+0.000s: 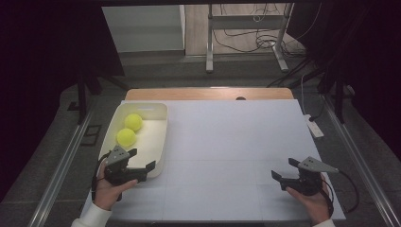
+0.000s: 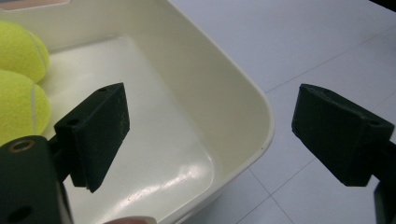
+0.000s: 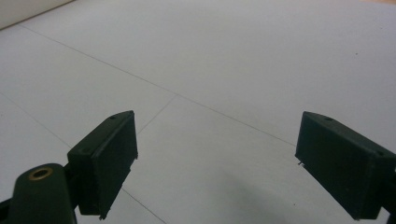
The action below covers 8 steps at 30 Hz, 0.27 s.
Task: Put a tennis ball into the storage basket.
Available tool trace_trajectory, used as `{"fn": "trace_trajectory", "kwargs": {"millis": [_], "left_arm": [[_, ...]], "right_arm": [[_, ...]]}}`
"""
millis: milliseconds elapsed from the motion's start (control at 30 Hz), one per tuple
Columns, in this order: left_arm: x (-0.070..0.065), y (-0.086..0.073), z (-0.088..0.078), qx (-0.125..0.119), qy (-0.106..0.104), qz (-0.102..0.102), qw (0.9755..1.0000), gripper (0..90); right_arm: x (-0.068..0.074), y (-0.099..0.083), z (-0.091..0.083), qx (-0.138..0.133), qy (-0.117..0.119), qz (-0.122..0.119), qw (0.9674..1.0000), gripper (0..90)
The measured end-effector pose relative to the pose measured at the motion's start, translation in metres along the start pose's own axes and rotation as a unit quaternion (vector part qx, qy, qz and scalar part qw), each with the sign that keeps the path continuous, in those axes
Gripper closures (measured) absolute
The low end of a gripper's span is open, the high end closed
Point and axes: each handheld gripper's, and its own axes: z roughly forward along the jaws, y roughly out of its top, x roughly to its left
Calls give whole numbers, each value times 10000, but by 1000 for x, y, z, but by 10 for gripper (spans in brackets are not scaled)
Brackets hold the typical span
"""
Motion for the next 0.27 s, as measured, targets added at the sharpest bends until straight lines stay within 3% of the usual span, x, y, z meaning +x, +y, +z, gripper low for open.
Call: {"fn": "trace_trajectory", "kwargs": {"millis": [267], "left_arm": [[0, 0, 1, 9, -12, 17, 10000, 125]], "right_arm": [[0, 0, 0, -1, -5, -7, 10000, 130]]}}
